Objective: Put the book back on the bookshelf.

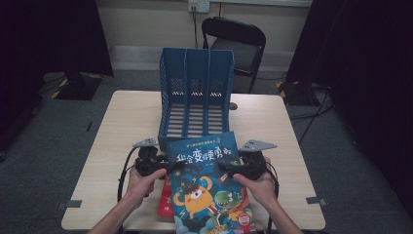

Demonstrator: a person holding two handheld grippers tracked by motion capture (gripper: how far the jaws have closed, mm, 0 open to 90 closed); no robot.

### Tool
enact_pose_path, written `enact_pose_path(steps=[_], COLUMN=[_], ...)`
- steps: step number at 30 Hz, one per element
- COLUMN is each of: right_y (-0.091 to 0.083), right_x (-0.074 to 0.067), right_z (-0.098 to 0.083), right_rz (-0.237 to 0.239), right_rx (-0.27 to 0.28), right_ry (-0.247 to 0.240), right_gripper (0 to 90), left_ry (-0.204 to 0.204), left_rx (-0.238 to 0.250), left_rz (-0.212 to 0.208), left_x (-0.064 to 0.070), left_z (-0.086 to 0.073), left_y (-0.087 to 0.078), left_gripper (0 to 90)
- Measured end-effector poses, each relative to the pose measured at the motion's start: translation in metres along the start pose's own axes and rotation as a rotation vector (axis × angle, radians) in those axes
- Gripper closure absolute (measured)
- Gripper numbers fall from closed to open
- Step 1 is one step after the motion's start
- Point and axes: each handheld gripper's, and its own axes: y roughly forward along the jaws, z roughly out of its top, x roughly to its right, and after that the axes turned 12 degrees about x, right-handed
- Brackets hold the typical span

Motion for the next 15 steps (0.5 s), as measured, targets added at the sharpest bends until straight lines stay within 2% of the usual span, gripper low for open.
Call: enact_pose_path(steps=[4,7,10,15], right_y=[-0.001,-0.002,-0.004,-0.008], right_x=[0.002,0.004,0.006,0.007], right_z=[0.006,0.011,0.016,0.022], right_rz=[-0.009,-0.018,-0.028,-0.042], right_rx=[0.013,0.029,0.046,0.071], right_ry=[-0.006,0.012,0.015,0.012], right_gripper=[24.2,24.4,24.5,24.8], left_ry=[0.008,0.004,0.031,0.042], left_rx=[0.023,0.050,0.054,0.079], left_rz=[-0.005,-0.003,-0.003,-0.014], left_x=[0.001,0.004,0.006,0.009], left_z=[0.008,0.017,0.025,0.034], left_y=[0.000,-0.001,0.000,0.000], left_gripper=[39.1,41.5,41.7,44.2])
